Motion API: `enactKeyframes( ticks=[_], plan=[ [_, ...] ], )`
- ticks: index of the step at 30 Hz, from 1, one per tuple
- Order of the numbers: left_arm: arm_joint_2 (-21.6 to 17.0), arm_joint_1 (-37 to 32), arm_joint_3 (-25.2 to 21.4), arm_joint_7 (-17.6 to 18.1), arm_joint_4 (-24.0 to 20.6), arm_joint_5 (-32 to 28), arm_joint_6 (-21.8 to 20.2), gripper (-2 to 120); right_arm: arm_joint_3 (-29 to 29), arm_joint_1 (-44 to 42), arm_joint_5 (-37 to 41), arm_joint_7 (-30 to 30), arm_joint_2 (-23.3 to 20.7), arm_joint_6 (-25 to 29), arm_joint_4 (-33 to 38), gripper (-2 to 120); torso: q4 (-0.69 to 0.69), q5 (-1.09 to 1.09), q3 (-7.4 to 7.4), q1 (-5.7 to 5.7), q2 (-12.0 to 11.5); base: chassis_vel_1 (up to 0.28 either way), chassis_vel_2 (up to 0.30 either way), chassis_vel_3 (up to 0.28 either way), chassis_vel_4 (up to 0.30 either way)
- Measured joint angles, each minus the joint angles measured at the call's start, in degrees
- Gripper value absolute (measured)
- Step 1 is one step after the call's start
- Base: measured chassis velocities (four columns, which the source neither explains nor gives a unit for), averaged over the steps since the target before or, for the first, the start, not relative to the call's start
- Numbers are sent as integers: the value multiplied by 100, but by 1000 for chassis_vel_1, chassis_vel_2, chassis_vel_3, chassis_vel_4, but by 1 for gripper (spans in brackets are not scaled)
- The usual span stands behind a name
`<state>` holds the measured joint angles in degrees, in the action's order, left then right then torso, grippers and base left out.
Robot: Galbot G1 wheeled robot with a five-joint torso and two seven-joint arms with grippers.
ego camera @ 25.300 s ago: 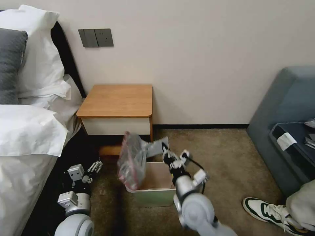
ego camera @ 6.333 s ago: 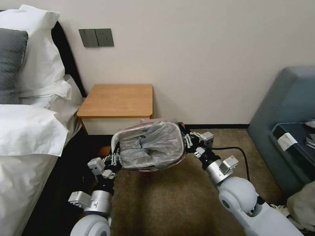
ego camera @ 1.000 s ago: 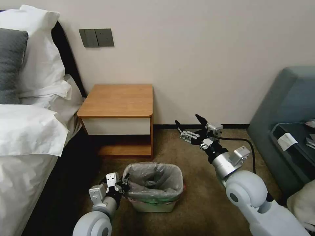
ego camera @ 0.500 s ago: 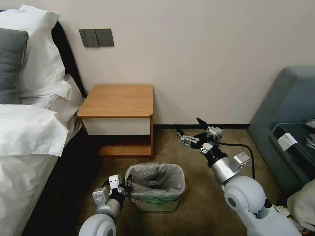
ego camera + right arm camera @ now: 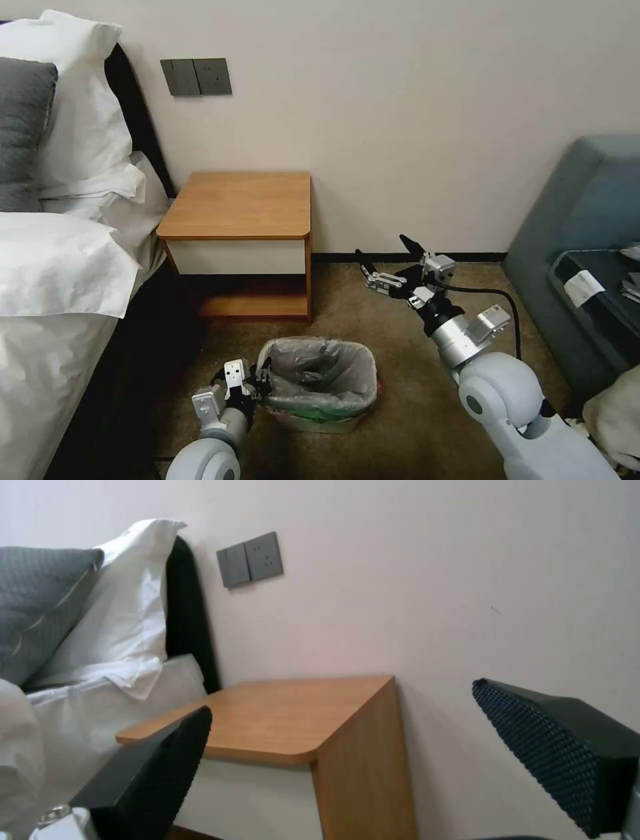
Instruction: Pick up the garbage bag from the table and place it over the trash can.
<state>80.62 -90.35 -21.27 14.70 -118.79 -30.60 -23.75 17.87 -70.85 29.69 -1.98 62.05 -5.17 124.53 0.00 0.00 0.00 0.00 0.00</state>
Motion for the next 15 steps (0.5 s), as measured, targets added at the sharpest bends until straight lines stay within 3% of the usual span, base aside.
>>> enactKeyframes(
  ticks=[7, 12, 15],
  plan=[
    [25, -62, 9, 183, -37, 39, 5, 69, -127, -131, -87, 6, 141, 20, -10, 100, 1, -1, 0, 0, 0, 0, 0, 0, 0],
    [107, -180, -33, 254, -168, 345, 259, 87, -359, -509, -507, 2, 579, 196, 39, 100, -1, 0, 0, 0, 0, 0, 0, 0, 0],
    [125, -167, -65, 218, -234, 496, 410, 98, -485, -732, -1180, 32, 1021, 509, -108, 100, 0, -1, 0, 0, 0, 0, 0, 0, 0]
  ],
)
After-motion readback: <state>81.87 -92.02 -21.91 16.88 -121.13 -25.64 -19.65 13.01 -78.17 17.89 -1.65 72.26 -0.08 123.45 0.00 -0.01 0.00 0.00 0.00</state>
